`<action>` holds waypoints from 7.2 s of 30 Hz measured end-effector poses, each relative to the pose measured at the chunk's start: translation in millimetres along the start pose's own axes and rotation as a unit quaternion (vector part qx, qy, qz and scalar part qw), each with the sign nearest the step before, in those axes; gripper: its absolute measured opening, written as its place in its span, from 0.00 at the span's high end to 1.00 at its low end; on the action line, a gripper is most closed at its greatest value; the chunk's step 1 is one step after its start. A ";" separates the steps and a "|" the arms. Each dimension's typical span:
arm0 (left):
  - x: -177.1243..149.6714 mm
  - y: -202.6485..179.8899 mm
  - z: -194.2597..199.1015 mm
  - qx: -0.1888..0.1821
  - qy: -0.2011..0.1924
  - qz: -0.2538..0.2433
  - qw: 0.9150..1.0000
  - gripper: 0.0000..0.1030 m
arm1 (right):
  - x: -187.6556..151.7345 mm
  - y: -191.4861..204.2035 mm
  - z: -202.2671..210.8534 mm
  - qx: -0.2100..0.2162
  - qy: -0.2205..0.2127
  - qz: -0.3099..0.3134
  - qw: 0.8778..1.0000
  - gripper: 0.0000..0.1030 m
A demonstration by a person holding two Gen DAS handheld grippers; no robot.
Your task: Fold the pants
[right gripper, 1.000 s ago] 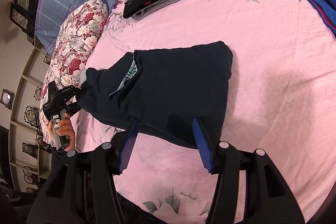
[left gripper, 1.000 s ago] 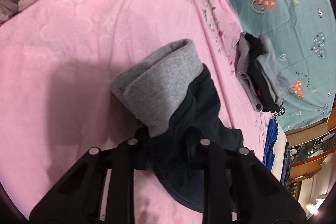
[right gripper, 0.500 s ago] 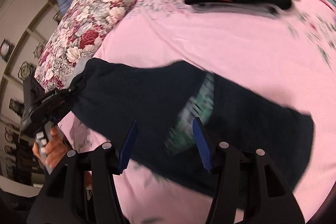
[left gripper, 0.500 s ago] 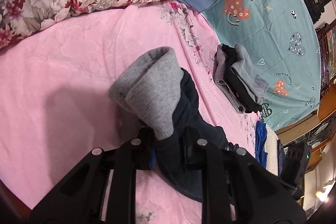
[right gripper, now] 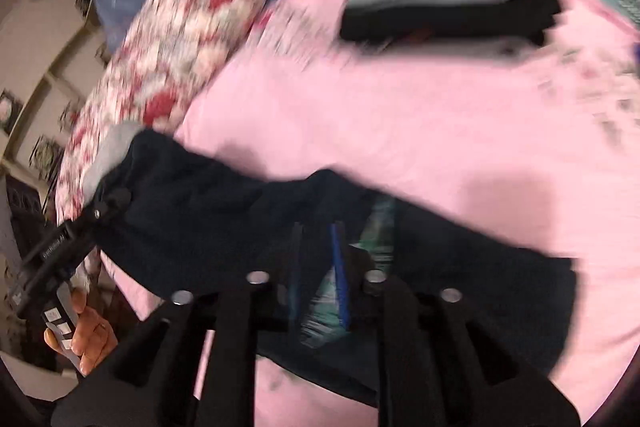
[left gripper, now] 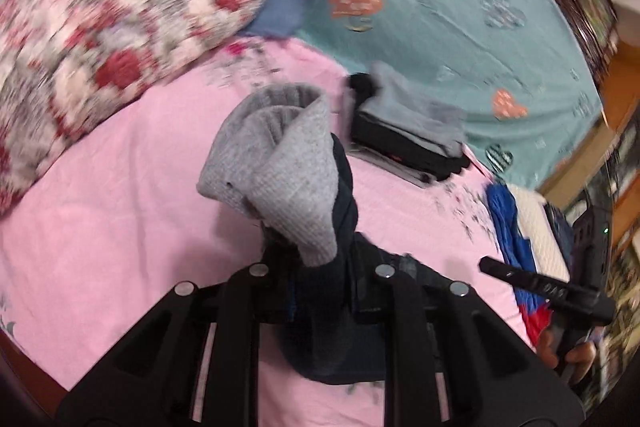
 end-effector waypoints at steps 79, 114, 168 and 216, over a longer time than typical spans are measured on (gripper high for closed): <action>-143.2 -71.0 -78.9 -0.101 0.273 -0.070 0.954 0.91 | 3.3 -26.0 -109.3 -0.043 0.147 0.008 0.988 0.90; -111.2 -41.5 -134.3 -0.220 0.344 0.078 0.909 0.06 | -92.0 -149.8 31.5 0.075 0.064 -0.220 0.970 0.08; 247.0 -70.9 -263.1 -0.015 0.103 -0.055 0.993 0.05 | 323.0 -170.2 -37.7 -0.070 -0.097 -0.026 0.992 0.34; 17.8 -79.9 -167.9 0.117 0.053 -0.167 0.978 0.02 | 63.7 -150.3 75.3 -0.268 -0.226 -0.005 0.937 0.01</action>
Point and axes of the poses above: each gripper's, at about its wrist camera, not at the fingertips, and z roughly against the way its jaws point, y to its left, x to its top, the point moved 8 cm from there along -z, roughly the way its jaws point, and after that the axes turned 3 degrees about -y, right-handed, at the moved point
